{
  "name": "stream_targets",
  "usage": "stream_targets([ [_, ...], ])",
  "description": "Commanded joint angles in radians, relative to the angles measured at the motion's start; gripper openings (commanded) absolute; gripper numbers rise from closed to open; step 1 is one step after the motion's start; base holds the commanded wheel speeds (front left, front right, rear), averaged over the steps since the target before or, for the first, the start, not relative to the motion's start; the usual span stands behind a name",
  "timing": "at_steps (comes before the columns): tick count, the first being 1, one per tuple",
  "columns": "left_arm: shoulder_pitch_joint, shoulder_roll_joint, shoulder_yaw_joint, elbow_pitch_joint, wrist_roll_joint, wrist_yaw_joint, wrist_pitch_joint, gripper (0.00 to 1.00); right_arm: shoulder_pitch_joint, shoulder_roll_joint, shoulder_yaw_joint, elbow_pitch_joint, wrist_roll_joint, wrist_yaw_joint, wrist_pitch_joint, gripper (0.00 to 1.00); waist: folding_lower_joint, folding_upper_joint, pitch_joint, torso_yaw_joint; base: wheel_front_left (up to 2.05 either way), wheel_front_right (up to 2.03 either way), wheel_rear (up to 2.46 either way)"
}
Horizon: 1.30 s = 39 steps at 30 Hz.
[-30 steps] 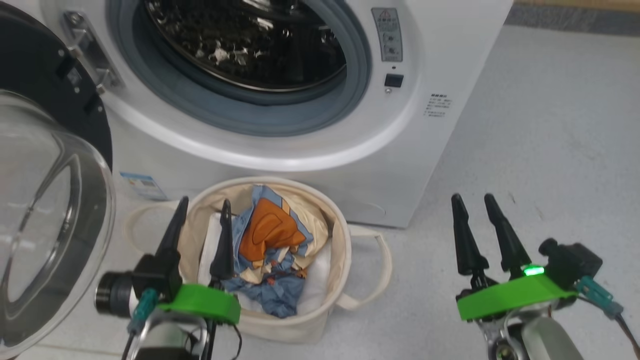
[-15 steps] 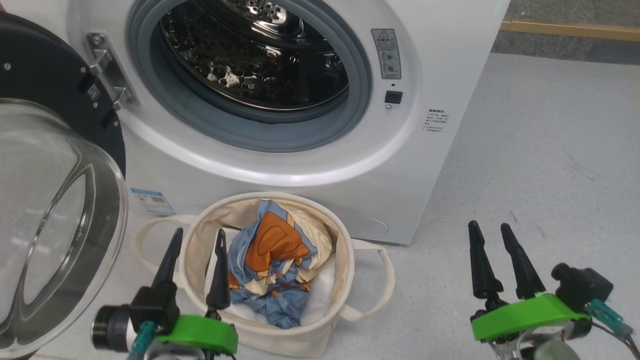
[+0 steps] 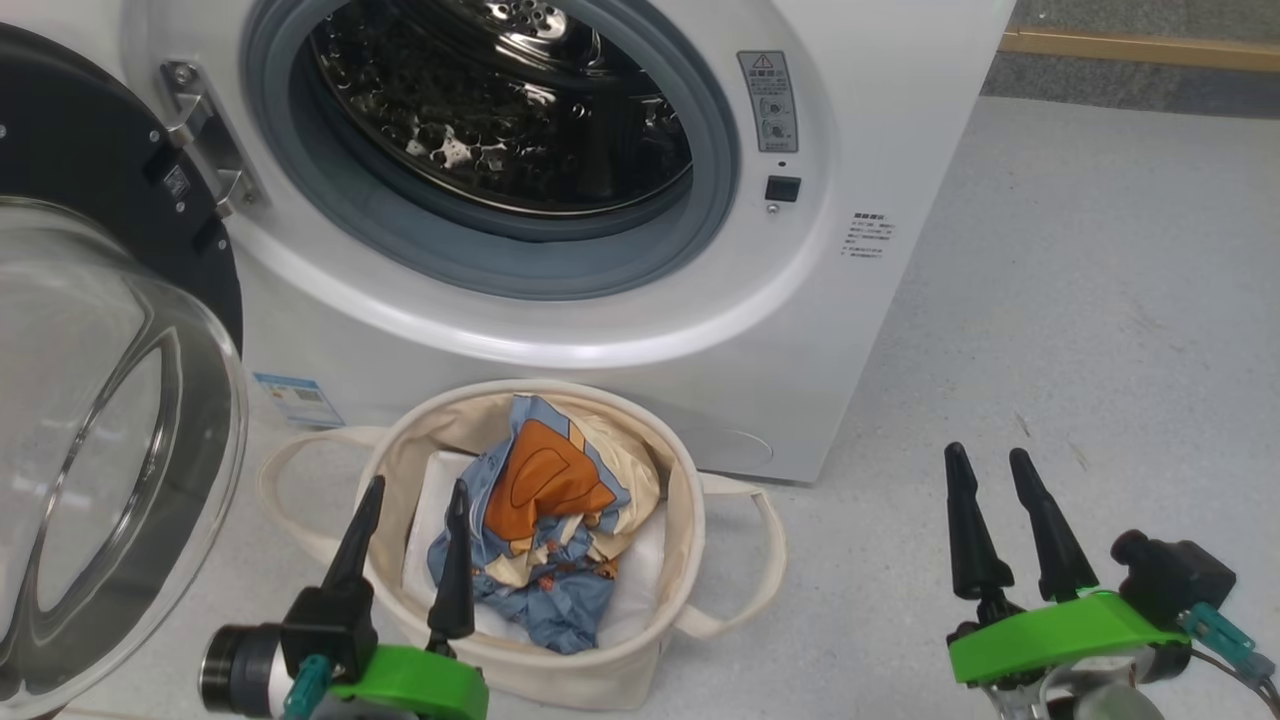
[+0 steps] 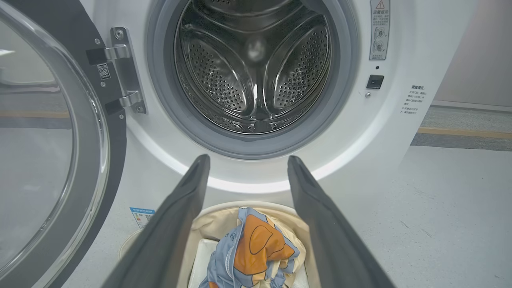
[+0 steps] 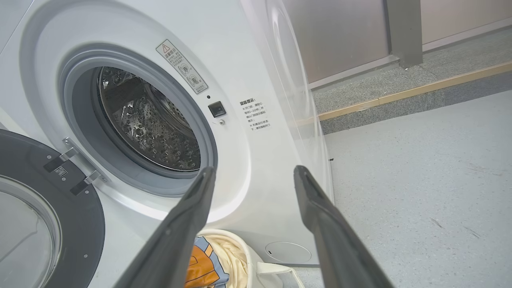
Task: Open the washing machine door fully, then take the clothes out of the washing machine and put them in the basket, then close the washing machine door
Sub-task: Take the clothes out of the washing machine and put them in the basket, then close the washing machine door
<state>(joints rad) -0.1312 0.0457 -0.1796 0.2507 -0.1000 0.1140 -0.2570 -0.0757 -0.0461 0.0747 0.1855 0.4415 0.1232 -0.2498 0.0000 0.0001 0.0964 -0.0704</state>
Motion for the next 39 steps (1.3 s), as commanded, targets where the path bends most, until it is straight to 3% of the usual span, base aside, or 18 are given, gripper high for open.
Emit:
stream_targets([
  [1,-0.026,0.005,0.026,-0.026,0.005,0.003,-0.005,1.00,-0.020,-0.004,0.020,-0.032,0.001,0.008,-0.012,1.00,0.0000,-0.0001,0.002,-0.001,0.00,0.00,0.00],
  [39,-0.021,0.005,0.010,-0.006,-0.035,0.004,-0.005,1.00,-0.028,-0.004,0.037,-0.026,0.008,0.008,-0.012,1.00,0.0000,-0.0001,-0.005,-0.011,0.00,0.00,0.00],
])
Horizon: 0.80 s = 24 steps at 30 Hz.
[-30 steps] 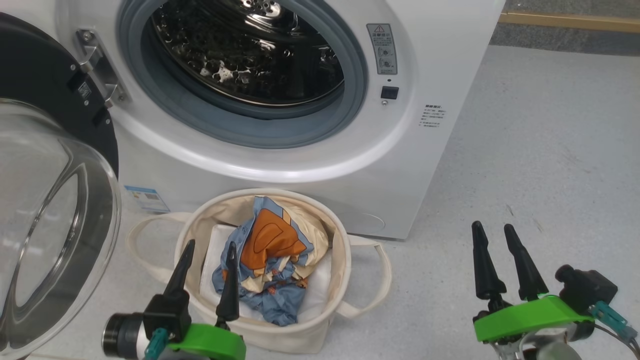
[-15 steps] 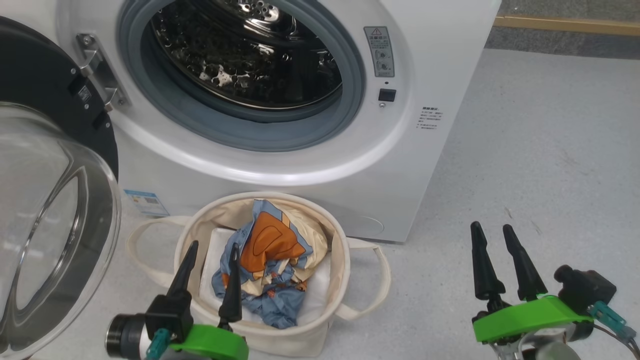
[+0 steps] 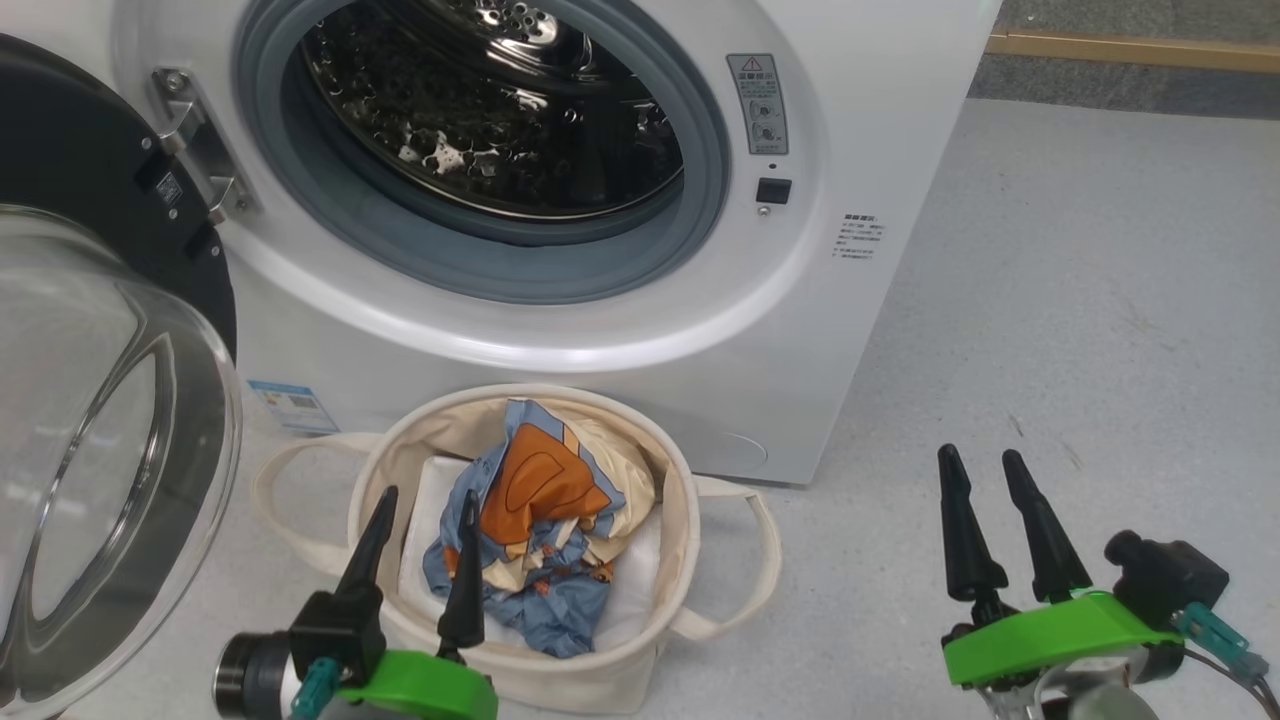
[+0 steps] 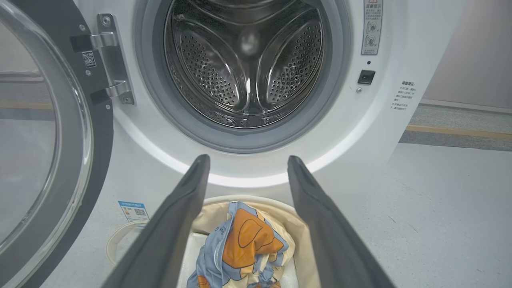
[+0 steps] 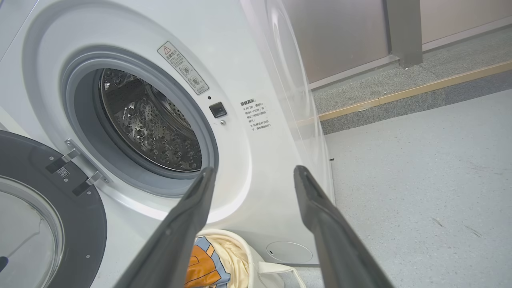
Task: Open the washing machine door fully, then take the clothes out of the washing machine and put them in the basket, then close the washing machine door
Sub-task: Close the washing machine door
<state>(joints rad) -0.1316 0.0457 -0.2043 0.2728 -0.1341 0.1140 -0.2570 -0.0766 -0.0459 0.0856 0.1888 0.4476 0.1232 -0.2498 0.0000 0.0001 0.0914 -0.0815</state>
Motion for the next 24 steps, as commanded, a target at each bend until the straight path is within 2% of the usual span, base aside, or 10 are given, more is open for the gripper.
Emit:
stream_targets([
  [1,-0.021,0.005,0.036,-0.026,-0.004,0.003,-0.005,1.00,-0.027,-0.004,0.027,-0.029,0.002,0.008,-0.012,1.00,0.0000,-0.0001,0.000,0.000,0.00,0.00,0.00],
  [9,-0.020,0.005,0.040,-0.017,-0.017,-0.010,-0.005,1.00,-0.026,-0.004,0.033,-0.029,0.001,0.008,-0.012,1.00,0.0000,-0.0001,-0.006,-0.001,-0.07,0.06,0.01],
  [14,-0.016,0.005,0.043,-0.011,-0.014,-0.010,-0.005,1.00,-0.020,-0.004,0.037,-0.025,0.001,0.008,-0.012,1.00,0.0000,-0.0001,-0.011,0.002,-0.82,0.50,0.32],
  [24,-0.014,0.005,0.036,-0.006,-0.009,-0.013,-0.005,1.00,-0.019,-0.004,0.043,-0.022,0.000,0.008,-0.012,1.00,0.0000,-0.0001,-0.010,0.008,-1.67,1.64,0.03],
])
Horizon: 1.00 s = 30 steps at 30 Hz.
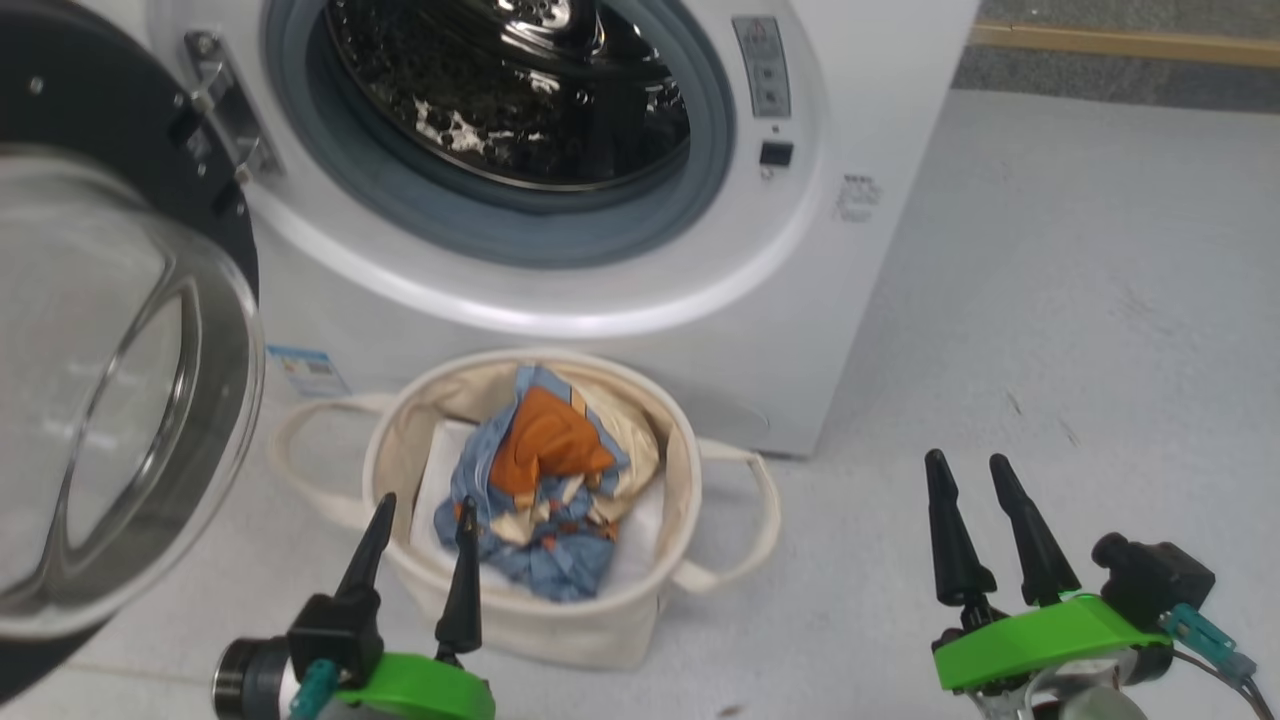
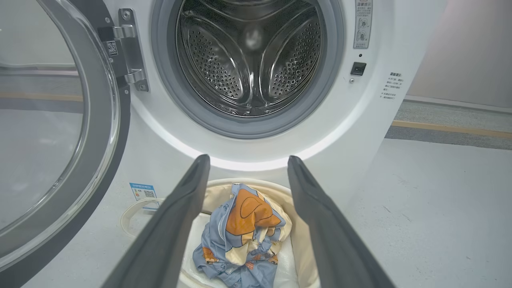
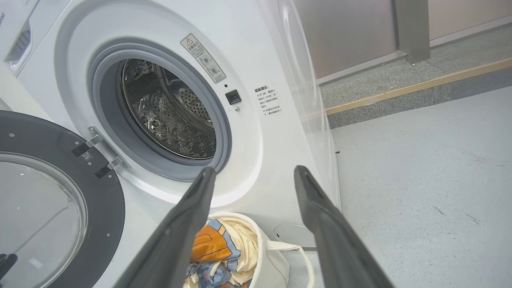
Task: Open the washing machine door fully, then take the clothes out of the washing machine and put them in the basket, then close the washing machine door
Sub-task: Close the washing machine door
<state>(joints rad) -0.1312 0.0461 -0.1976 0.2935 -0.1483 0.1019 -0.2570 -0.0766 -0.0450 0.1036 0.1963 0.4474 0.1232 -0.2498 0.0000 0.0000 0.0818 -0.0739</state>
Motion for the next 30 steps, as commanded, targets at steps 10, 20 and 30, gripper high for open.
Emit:
stream_targets([
  [10,-0.013,0.005,0.022,-0.079,0.071,0.016,-0.005,1.00,-0.025,-0.005,0.027,-0.030,0.003,0.008,-0.012,1.00,0.0000,0.0000,0.015,0.006,-1.54,1.58,-0.04],
  [20,-0.020,0.004,0.023,-0.080,0.073,0.019,-0.005,1.00,-0.035,-0.005,0.023,-0.034,0.008,0.008,-0.012,1.00,0.0000,0.0000,0.032,0.009,-0.31,0.31,0.00],
  [30,-0.021,0.004,0.017,-0.078,0.072,0.022,-0.005,1.00,-0.035,-0.005,0.024,-0.035,0.012,0.008,-0.012,1.00,0.0000,0.0000,0.032,0.010,0.00,0.00,0.00],
])
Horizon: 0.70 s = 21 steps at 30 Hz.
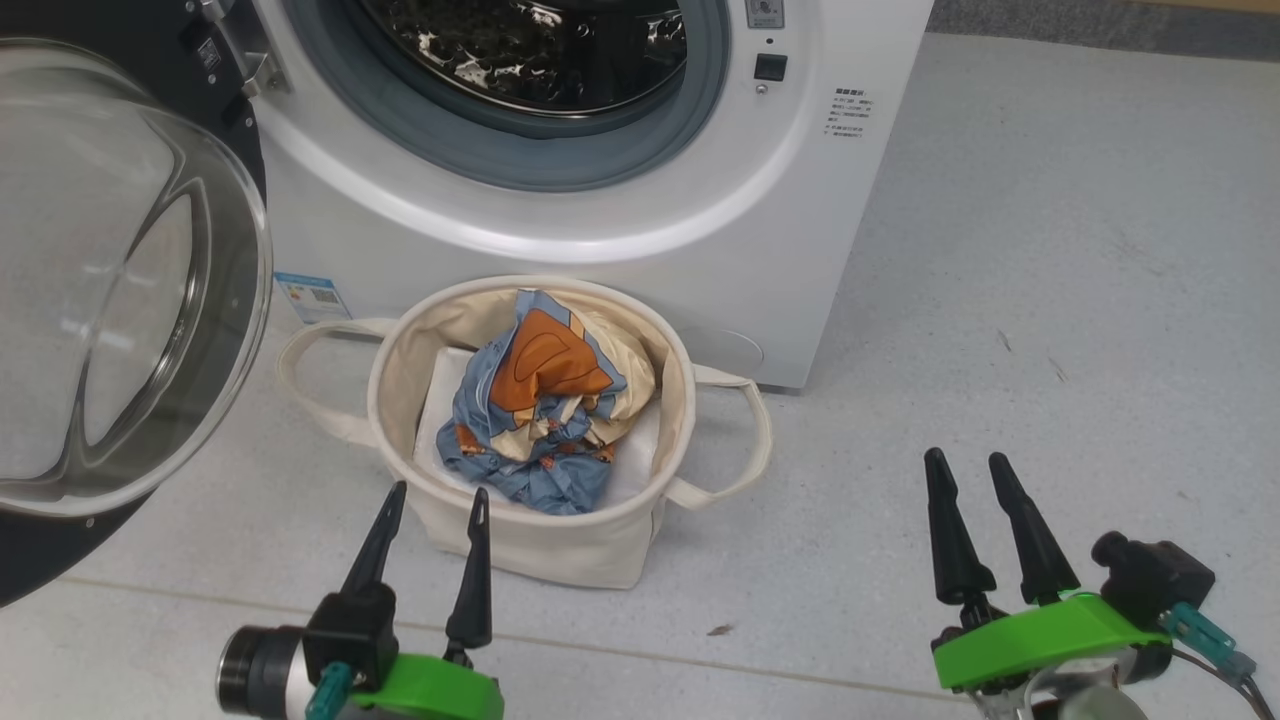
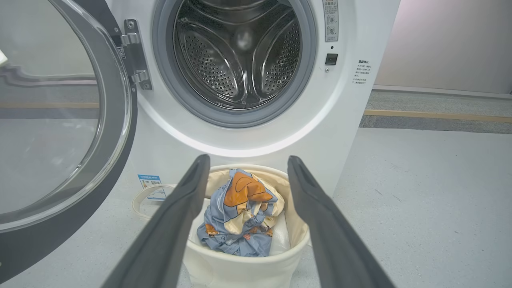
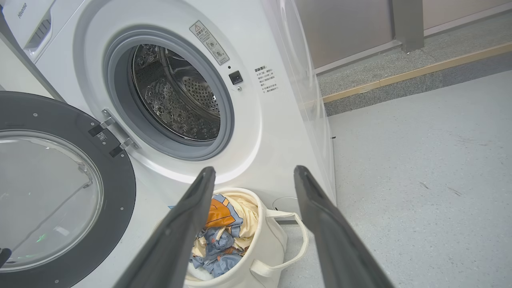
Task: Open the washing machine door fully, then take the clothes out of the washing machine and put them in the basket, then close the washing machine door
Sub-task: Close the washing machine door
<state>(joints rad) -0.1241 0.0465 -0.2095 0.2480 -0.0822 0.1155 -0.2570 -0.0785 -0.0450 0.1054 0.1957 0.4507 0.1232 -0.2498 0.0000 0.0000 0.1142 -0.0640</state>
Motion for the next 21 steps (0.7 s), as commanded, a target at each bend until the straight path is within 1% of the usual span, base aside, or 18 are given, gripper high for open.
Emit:
stream_targets([
  [1,-0.028,0.004,0.028,-0.032,0.006,0.009,-0.005,1.00,-0.033,-0.005,0.022,-0.034,0.008,0.008,-0.012,1.00,0.0000,0.0000,-0.001,0.000,0.00,0.00,0.00],
  [7,-0.026,0.004,0.025,-0.034,0.002,0.011,-0.005,1.00,-0.031,-0.005,0.021,-0.037,0.008,0.008,-0.012,1.00,0.0000,0.0000,-0.008,0.005,0.00,0.00,0.00],
  [14,-0.019,0.004,0.023,-0.036,-0.003,0.014,-0.005,1.00,-0.026,-0.005,0.026,-0.038,0.008,0.008,-0.012,1.00,0.0000,0.0000,-0.019,0.028,0.00,0.00,0.00],
  [21,-0.020,0.004,0.019,-0.042,-0.009,0.018,-0.005,1.00,-0.019,-0.005,0.042,-0.046,0.010,0.008,-0.012,1.00,0.0000,0.0000,-0.024,0.078,0.00,0.00,0.00],
])
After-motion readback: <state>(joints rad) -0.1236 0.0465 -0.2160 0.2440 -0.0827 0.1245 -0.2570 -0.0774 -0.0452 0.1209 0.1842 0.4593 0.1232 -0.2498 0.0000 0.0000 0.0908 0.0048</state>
